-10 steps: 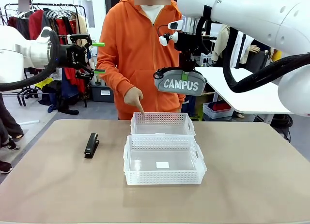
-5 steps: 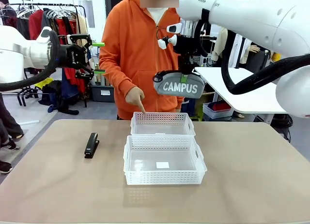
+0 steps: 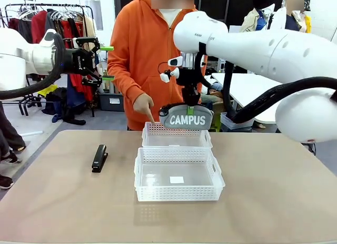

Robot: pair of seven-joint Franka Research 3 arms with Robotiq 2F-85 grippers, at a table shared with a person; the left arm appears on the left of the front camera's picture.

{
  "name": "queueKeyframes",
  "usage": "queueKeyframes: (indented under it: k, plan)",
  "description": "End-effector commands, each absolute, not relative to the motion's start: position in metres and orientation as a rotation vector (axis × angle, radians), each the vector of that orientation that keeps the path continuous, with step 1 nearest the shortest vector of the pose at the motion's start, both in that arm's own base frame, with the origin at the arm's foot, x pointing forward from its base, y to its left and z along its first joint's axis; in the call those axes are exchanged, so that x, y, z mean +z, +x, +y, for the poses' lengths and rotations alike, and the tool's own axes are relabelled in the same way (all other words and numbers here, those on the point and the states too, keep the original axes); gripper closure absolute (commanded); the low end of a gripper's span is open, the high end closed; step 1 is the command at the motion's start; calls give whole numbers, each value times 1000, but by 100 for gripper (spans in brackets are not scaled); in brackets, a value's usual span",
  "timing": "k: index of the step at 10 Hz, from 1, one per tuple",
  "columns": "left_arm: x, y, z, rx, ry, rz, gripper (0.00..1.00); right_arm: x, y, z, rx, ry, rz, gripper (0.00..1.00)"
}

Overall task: Distribute items into two baskets.
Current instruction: Place the picked Pencil pouch into the Organizing basket as instructed by the person.

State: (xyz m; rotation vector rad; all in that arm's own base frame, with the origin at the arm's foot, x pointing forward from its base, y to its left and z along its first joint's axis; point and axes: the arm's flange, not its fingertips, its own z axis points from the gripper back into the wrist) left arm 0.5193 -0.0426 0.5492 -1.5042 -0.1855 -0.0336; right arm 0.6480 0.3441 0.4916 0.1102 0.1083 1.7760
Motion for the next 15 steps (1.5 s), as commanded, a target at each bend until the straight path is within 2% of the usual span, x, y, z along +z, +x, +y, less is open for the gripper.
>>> queueKeyframes:
  k: [1,9,15]
  plan:
    - [551,519,-41,-34,-1506,-188,0,509,682,372,1721,83,140,100]
    - [551,519,-41,-34,-1506,-188,0,444,720,395,1607,-25,145,100]
    - [551,519,-41,-34,-1506,-188,0,414,733,413,1578,30,116,100]
